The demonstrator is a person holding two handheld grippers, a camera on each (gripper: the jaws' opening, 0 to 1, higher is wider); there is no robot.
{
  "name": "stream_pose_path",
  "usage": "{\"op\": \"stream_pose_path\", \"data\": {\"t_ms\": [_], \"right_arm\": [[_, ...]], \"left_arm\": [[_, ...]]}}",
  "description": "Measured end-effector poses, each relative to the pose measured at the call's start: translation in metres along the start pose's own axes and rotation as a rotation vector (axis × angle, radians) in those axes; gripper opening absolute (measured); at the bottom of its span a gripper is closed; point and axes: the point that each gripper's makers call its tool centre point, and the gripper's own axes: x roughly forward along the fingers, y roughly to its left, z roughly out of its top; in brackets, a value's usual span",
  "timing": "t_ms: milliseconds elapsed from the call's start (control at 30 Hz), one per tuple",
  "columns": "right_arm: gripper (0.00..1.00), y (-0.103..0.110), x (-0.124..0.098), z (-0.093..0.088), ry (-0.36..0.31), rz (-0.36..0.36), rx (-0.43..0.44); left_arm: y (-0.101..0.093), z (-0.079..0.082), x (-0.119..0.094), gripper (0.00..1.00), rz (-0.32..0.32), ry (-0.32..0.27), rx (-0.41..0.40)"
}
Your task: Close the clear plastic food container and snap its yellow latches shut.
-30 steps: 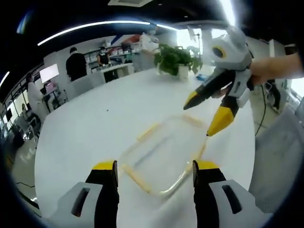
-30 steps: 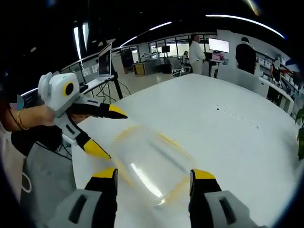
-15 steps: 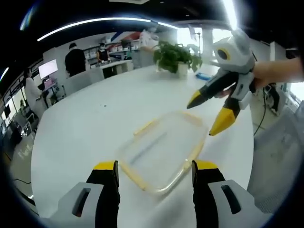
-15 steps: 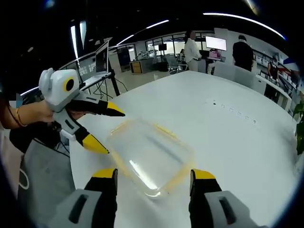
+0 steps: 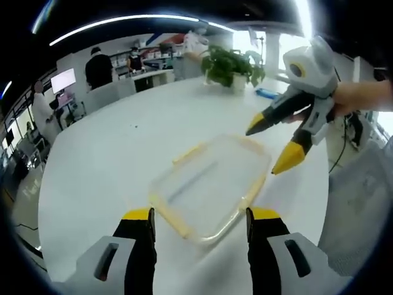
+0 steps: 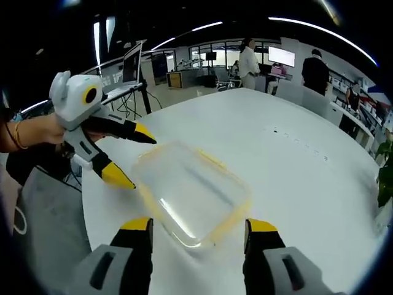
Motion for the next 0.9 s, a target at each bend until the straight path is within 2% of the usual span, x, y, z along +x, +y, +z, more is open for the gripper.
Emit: {"op": "stream_pose_path", "data": {"t_ms": [433, 533, 600, 900], "right_arm": [[0.57, -0.003, 0.005, 0.003, -0.02, -0.003, -0.005], [0.53, -0.008, 0.006, 0.0, -0.001, -0.022, -0.037], [0.54, -0.008, 0.007, 0.0, -0.004, -0.02, -0.028], [0.54, -0.02, 0.011, 0.004, 0.002, -0.034, -0.028]], "left_arm": [[0.001, -0.001, 0.005, 0.56, -0.012, 0.018, -0.001], [0.001, -0.001, 0.007, 0.56, -0.019, 0.02, 0.0], [0.002, 0.0, 0.008, 0.56, -0.022, 0.022, 0.002], [0.011, 0.008, 0.019, 0.56, -0.031, 0.027, 0.021]]}}
